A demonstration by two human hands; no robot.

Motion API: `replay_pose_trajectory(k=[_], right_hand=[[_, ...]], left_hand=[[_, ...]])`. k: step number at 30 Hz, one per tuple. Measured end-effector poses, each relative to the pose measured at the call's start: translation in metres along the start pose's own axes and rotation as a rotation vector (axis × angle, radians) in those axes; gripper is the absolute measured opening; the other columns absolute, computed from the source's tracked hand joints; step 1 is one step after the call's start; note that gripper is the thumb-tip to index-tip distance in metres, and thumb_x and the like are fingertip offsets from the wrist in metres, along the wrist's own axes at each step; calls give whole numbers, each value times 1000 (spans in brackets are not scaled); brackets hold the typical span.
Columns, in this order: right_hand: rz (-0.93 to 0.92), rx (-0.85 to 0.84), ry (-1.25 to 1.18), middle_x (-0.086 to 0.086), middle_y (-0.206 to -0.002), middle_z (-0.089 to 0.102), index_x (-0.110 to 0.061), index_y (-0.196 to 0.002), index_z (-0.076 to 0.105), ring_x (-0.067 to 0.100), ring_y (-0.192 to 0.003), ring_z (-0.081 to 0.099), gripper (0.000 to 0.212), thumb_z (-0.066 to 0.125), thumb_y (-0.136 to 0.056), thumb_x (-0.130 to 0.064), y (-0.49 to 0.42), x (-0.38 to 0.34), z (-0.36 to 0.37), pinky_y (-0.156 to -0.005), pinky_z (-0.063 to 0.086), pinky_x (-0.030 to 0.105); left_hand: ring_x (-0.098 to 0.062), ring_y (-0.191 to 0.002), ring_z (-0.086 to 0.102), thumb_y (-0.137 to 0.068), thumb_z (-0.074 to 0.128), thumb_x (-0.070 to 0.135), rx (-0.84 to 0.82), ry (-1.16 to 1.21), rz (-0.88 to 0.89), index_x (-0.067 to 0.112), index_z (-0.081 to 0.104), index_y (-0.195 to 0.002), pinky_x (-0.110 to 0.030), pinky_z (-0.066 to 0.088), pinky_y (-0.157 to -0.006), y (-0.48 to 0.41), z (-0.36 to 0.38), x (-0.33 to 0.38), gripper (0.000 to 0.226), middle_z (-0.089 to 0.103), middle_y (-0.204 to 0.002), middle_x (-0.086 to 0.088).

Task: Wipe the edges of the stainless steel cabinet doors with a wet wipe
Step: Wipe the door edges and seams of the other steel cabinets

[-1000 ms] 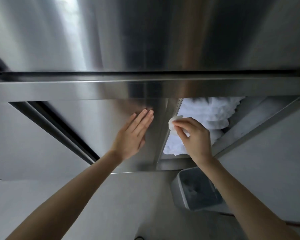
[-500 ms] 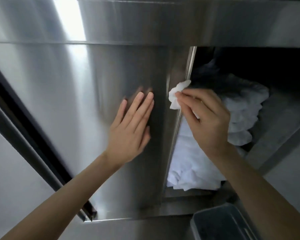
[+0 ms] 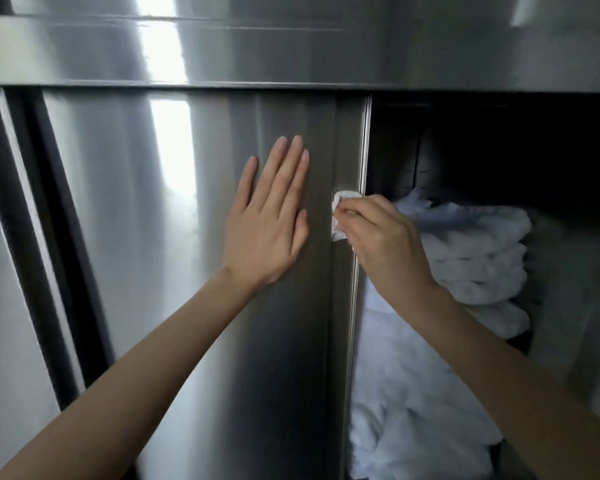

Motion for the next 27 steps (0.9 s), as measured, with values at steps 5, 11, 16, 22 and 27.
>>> replay_pose_trajectory(k=[5,11,16,22,27], right_hand=[[-45,244,9,15,-94,72,7,-91,72,29,-84,68,13,70,-78,7,-49,10,-20,-70,58,38],[-49,235,31,16,-92,72,7,-90,73,28,-82,69,12,71,-78,7,-8,-6,-4,-67,58,37],[-57,279,70,13,-86,73,3,-81,73,28,-75,68,6,68,-78,3,-85,12,-33,-60,56,36],[-7,324,18,13,-83,72,2,-80,72,29,-71,65,10,64,-85,2,-23,-2,-13,-60,55,35],[-217,135,27,12,-83,72,4,-78,72,26,-71,67,4,69,-80,6,-4,-4,-7,-56,55,34]], left_hand=[[-25,-149,14,-98,30,25,6,-46,10,3,24,-151,-45,15,-121,1,3,-1,58,21,-160,-12],[-25,-150,13,-99,28,26,27,-63,4,3,23,-152,-46,16,-121,3,3,-3,58,20,-160,-12],[-25,-149,13,-97,30,25,23,-72,7,2,24,-151,-46,16,-121,2,3,-1,59,20,-160,-12],[-25,-149,14,-97,31,23,50,-67,-11,1,27,-150,-47,17,-120,2,3,1,58,22,-159,-12],[-25,-149,13,-94,34,22,53,-77,-87,0,26,-150,-48,16,-120,3,4,8,61,22,-159,-13]])
Point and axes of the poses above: each hand's wrist, its own y-axis away from the middle knuckle, its own z-axis out of the palm, x = y × z, the point moved 6 cm from there along -y, towards the middle knuckle
